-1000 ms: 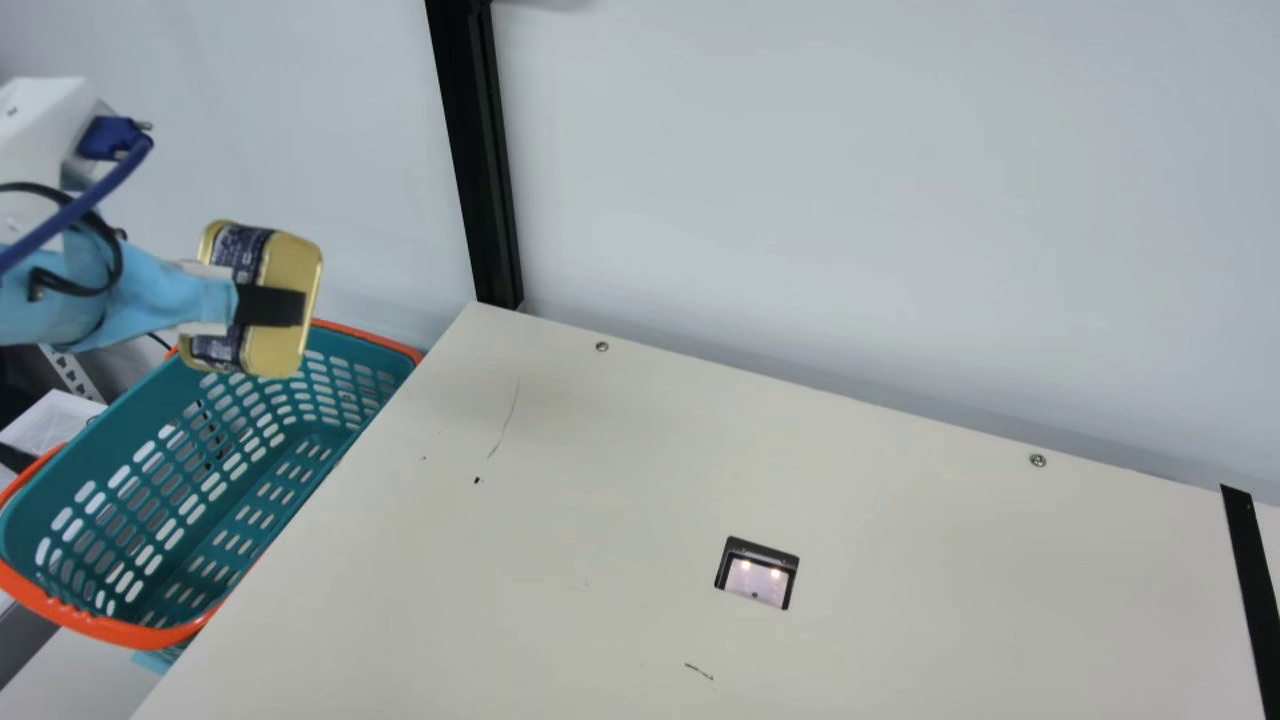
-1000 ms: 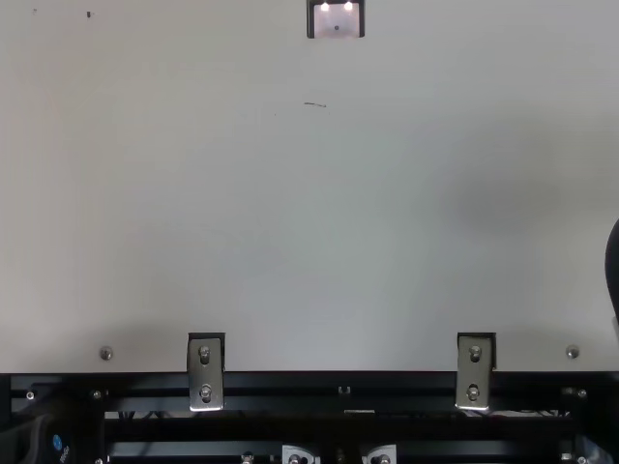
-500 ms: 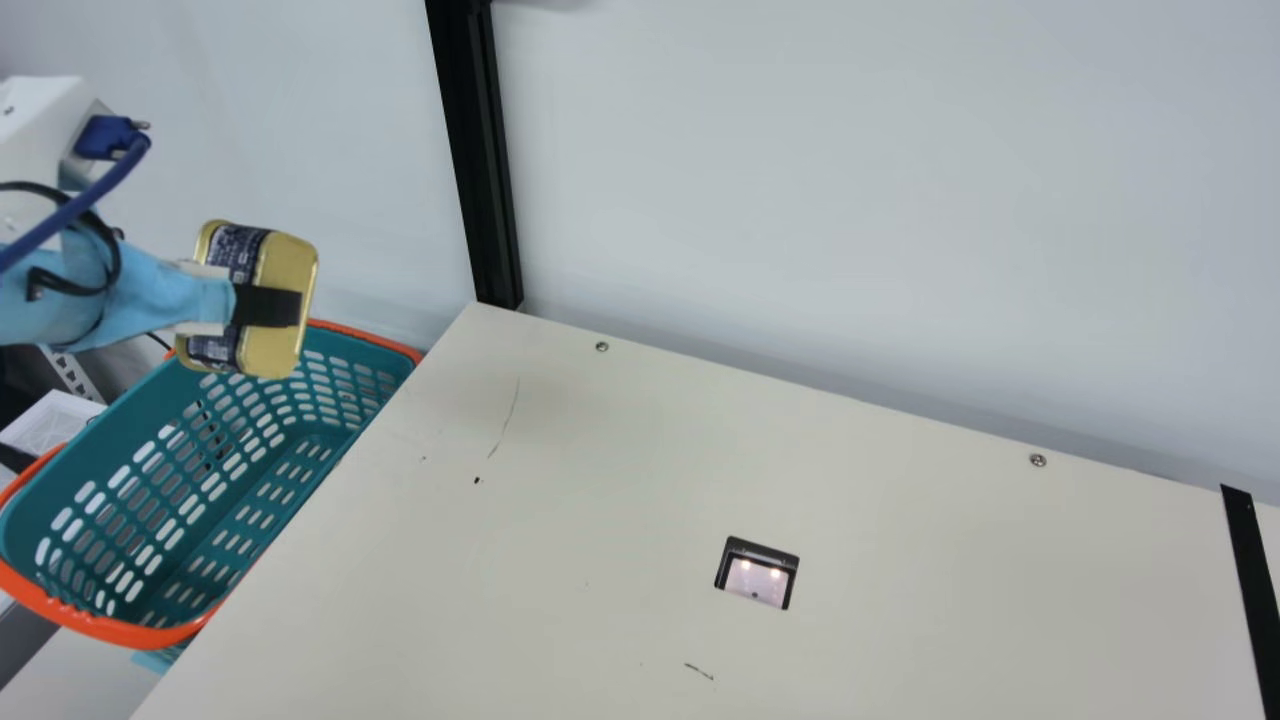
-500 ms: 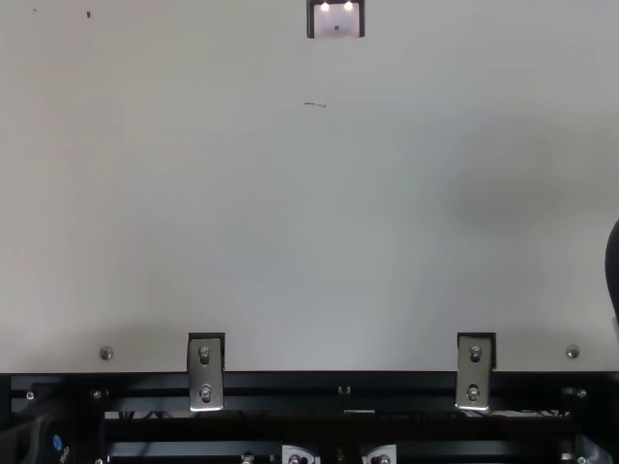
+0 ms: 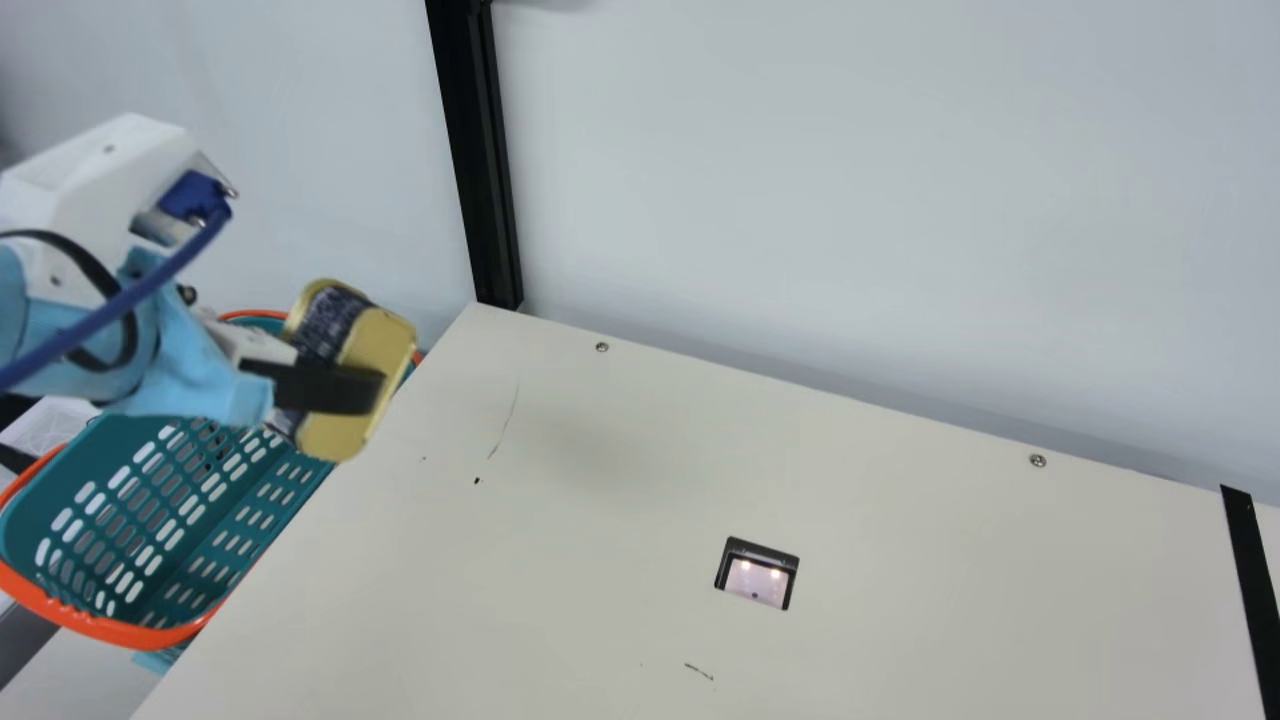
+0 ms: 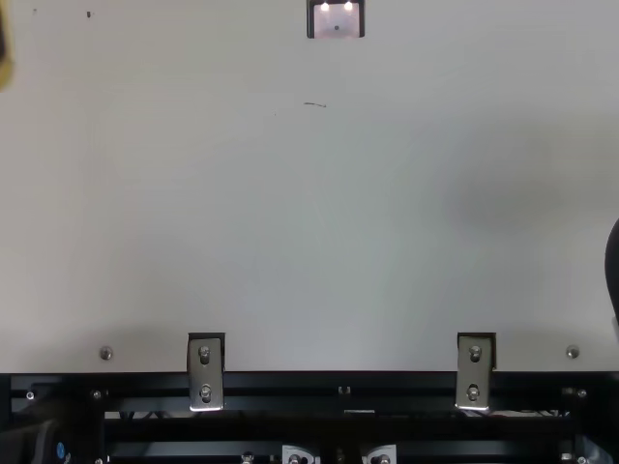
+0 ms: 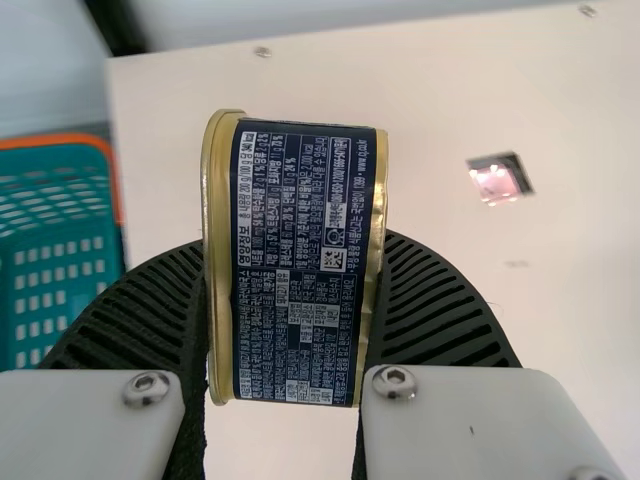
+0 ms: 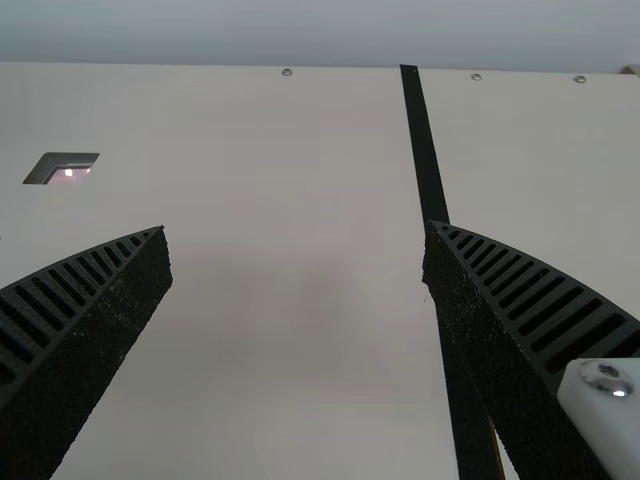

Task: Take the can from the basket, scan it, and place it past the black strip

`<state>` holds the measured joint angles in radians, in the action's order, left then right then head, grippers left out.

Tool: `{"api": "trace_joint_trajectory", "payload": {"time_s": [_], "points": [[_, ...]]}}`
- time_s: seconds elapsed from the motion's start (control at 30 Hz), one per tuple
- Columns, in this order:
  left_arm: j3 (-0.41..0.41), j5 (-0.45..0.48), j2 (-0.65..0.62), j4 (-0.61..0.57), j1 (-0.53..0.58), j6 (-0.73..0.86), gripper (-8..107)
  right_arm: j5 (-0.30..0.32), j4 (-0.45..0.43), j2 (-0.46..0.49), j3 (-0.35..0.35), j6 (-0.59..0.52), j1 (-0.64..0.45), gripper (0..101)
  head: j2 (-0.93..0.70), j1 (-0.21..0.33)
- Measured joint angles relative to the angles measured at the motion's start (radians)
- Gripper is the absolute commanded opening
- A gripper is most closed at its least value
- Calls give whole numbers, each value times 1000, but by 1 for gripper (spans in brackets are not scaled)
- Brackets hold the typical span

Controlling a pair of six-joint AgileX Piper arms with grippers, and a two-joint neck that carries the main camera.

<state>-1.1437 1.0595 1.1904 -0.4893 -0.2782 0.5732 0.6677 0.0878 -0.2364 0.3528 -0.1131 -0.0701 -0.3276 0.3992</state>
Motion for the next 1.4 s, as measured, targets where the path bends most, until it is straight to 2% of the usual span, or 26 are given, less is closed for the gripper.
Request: {"api": "trace_joint_trajectory", "payload": {"time_s": [0.3, 0.67, 1.13, 1.4], "points": [[-5, 155, -16, -163, 28, -116, 10, 0, 0, 0, 0, 0, 0, 101, 0, 0], [78, 162, -75, -405, 11, -373, 10, 0, 0, 0, 0, 0, 0, 101, -5, 0], [74, 159, -84, -419, 2, -413, 10, 0, 0, 0, 0, 0, 0, 101, 0, -5], [39, 161, -9, -407, 52, -559, 10, 0, 0, 0, 0, 0, 0, 101, 0, -5]]}}
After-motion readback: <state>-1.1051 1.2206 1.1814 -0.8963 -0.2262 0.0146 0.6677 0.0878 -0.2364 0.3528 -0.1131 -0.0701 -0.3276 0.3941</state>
